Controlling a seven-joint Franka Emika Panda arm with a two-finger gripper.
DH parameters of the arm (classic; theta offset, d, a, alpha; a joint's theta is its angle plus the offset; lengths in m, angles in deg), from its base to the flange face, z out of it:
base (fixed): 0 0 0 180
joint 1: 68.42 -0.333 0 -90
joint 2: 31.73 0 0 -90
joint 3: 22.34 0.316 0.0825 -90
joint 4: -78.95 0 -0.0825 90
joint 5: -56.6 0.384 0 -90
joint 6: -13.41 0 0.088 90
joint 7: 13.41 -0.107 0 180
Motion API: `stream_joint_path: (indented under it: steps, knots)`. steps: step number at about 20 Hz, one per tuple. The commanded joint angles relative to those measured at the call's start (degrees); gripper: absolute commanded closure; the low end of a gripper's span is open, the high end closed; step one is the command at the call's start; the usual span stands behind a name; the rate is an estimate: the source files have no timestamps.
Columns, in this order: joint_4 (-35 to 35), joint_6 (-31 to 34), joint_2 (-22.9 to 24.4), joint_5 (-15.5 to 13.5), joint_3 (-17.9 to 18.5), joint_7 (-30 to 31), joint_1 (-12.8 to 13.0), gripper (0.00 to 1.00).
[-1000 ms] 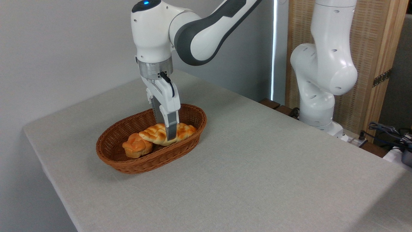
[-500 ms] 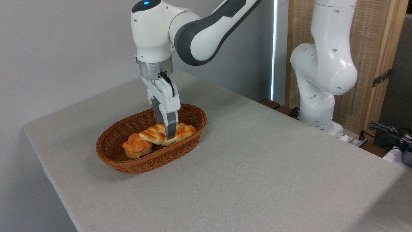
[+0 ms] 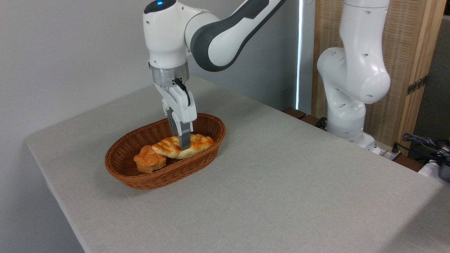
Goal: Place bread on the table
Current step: 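Lift the croissant out of the basket and lower it onto the table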
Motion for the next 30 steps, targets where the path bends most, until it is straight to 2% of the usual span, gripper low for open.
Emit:
stream_joint_path:
  steps: [1, 4, 9, 12, 16, 19, 23, 25, 29, 30]
  knots:
    - [-0.8, 1.0, 0.9, 0.3, 1.1, -0.8, 0.4, 0.65]
    - [-3.4, 5.2, 0.7, 0.3, 1.3, -1.0, 0.2, 0.68]
    - [-4.3, 6.0, 0.5, -0.4, 1.9, -0.9, 0.1, 0.69]
    - [-6.1, 6.9, 0.5, -2.0, 2.2, -0.9, 0.1, 0.69]
    - [-9.7, 9.5, 0.4, -4.0, 4.6, -0.8, 0.1, 0.69]
    - [-12.1, 12.6, 0.1, -4.0, 5.9, -0.8, 0.1, 0.69]
    - [-14.3, 14.8, 0.1, -3.2, 9.0, -0.9, 0.0, 0.69]
    - [-15.8, 18.2, 0.0, -0.7, 10.3, -3.6, 0.0, 0.71]
    - [-16.0, 17.7, -0.1, 1.1, 15.5, -7.1, 0.0, 0.7]
    - [-16.0, 17.6, -0.9, 2.4, 16.9, -9.3, 0.0, 0.69]
